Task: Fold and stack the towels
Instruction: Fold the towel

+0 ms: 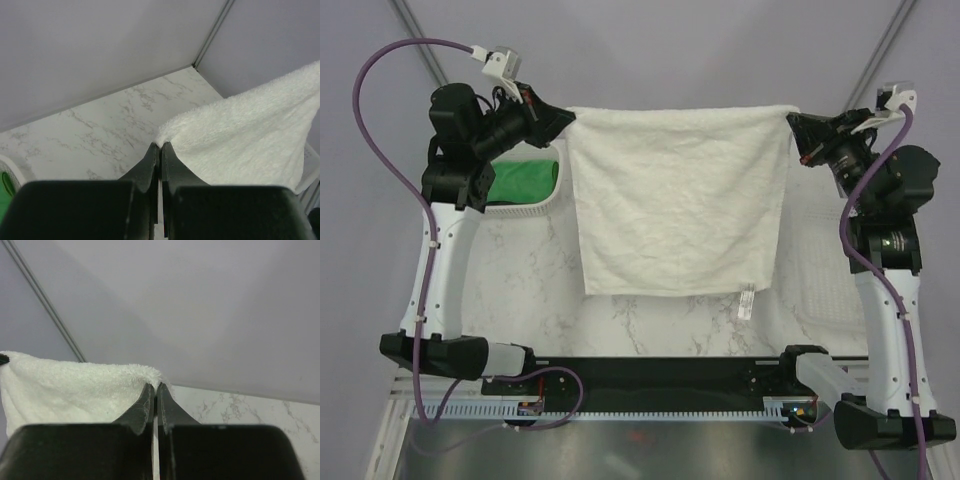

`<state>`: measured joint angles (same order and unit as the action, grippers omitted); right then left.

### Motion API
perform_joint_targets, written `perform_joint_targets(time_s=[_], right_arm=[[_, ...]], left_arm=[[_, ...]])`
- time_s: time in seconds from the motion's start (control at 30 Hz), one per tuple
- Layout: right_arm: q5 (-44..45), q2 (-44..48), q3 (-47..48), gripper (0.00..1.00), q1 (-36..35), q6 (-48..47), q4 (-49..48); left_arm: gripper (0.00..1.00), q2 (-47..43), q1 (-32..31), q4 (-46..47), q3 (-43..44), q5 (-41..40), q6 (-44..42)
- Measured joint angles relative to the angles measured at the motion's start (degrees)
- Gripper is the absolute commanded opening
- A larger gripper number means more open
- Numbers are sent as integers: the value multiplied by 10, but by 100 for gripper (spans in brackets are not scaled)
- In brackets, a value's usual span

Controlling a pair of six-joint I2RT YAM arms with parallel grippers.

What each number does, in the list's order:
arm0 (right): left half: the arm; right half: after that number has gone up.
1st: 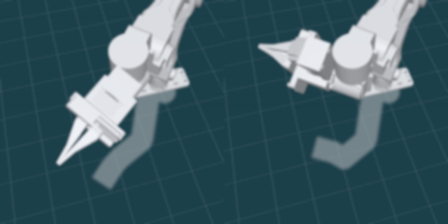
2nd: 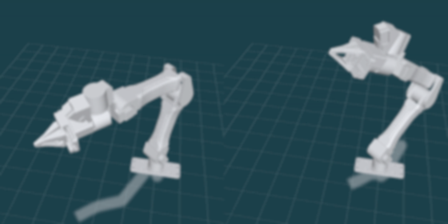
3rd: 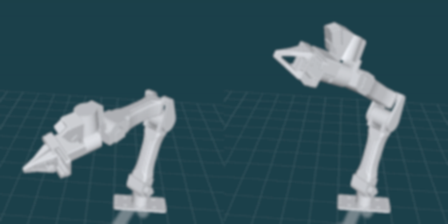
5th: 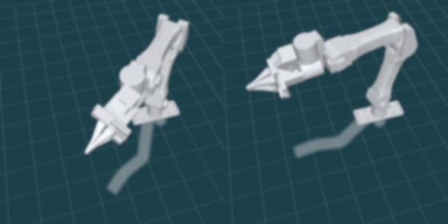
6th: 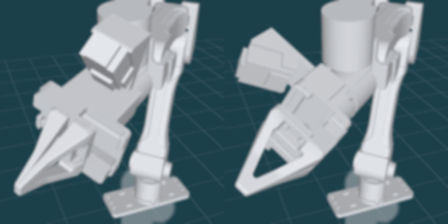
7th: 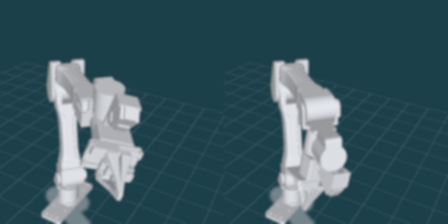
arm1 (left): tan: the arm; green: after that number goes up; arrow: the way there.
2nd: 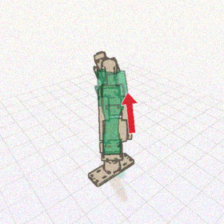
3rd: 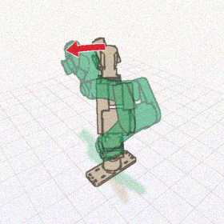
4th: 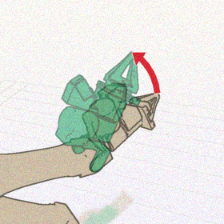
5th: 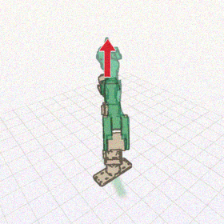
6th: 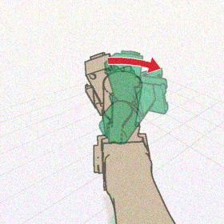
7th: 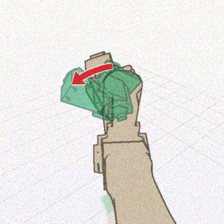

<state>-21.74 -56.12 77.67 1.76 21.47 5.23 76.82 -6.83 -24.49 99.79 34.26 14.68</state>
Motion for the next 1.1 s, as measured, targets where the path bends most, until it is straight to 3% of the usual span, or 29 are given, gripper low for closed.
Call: perform_joint_targets(time_s=[0.27, 0.43, 0.6, 0.87, 1.1], right_arm=[[-5, -88, -32, 0, 0, 8, -18], [-7, -98, -44, 0, 0, 11, -26], [-7, -59, -70, 0, 0, 12, -29], [-15, 49, -73, 0, 0, 9, 17], [-29, 66, -69, 0, 0, 13, 33]], left_arm=[[2, 99, 0, -9, 0, -28, -28], [2, 115, 0, -11, 0, -28, -30], [2, 76, 0, 5, -23, -19, -30], [2, -84, -2, 12, -119, -10, -30], [2, -107, -3, -5, -92, -13, -32]])
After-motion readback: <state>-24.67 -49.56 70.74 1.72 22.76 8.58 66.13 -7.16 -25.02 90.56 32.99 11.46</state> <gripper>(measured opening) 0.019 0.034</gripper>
